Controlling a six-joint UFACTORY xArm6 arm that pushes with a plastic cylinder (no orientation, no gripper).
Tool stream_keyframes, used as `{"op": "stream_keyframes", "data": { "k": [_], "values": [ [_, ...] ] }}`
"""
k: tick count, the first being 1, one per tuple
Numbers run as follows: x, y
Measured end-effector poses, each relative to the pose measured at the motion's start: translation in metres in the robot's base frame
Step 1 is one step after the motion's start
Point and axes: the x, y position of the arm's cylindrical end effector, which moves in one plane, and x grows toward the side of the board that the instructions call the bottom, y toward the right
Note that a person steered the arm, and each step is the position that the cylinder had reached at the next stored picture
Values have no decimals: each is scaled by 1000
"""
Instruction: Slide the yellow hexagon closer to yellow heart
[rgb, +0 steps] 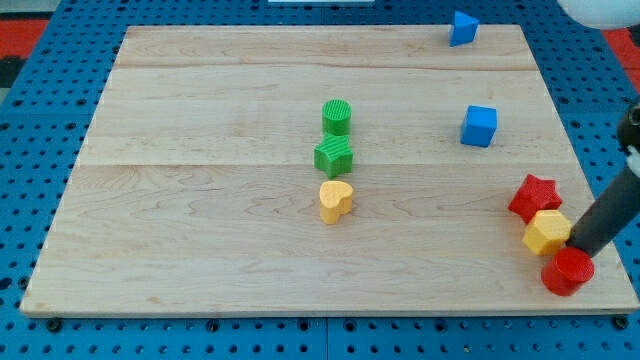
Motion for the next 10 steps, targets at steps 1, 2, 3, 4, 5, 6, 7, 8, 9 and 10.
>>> {"op": "stream_keyframes", "data": {
  "k": [1, 2, 3, 4, 5, 6, 7, 8, 9, 10],
  "values": [
    [-2, -4],
    [-14, 38],
    [-15, 41],
    [-14, 38],
    [-14, 24],
    [-13, -15],
    [-13, -47],
    [-13, -73],
    [-22, -80],
    [-40, -85]
  ]
}}
